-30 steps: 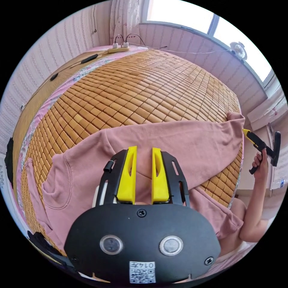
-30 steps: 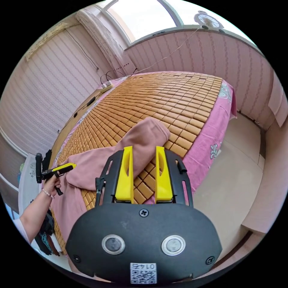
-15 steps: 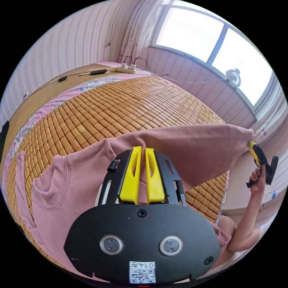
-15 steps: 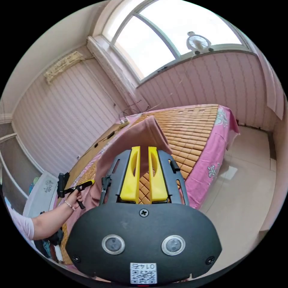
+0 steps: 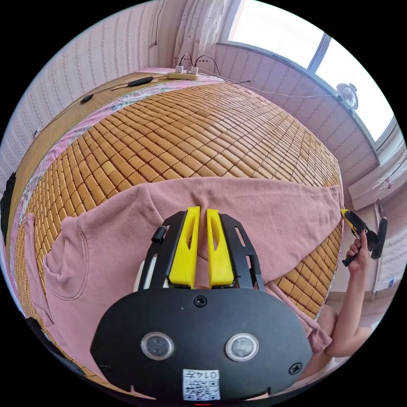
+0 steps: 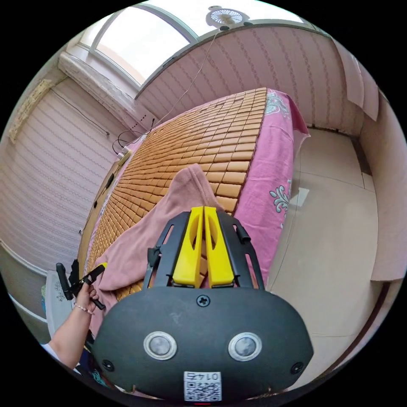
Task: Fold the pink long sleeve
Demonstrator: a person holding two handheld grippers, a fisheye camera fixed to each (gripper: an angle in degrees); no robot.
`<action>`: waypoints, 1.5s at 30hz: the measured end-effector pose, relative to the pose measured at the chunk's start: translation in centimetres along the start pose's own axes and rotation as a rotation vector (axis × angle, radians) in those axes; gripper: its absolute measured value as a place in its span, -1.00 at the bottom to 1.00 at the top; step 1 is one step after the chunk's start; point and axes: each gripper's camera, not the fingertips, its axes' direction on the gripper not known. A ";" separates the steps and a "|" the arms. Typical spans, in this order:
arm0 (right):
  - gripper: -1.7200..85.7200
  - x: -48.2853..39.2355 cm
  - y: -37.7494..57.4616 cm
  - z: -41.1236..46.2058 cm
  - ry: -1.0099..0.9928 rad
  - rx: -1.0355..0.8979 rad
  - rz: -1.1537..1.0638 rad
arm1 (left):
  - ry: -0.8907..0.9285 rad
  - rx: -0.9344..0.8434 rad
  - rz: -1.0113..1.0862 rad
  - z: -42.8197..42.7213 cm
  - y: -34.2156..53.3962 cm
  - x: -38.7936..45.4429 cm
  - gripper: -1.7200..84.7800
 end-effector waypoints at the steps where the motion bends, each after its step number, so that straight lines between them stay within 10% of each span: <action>1: -0.92 0.2 0.1 -0.8 0.006 0.041 -0.009 | 0.008 0.000 -0.009 -0.2 0.0 0.0 -0.88; 17: -0.76 3.1 0.3 -7.7 -0.050 0.215 0.068 | 0.246 0.114 0.514 -9.2 5.8 18.7 -0.86; 26: -0.94 -1.3 -1.3 -1.9 0.003 -0.104 -0.061 | 0.222 -0.035 0.510 -6.8 5.3 21.8 -0.86; 45: -0.97 -10.4 -0.6 -4.2 0.134 -0.021 -0.158 | 0.099 -0.030 0.552 -18.0 8.1 22.2 -0.98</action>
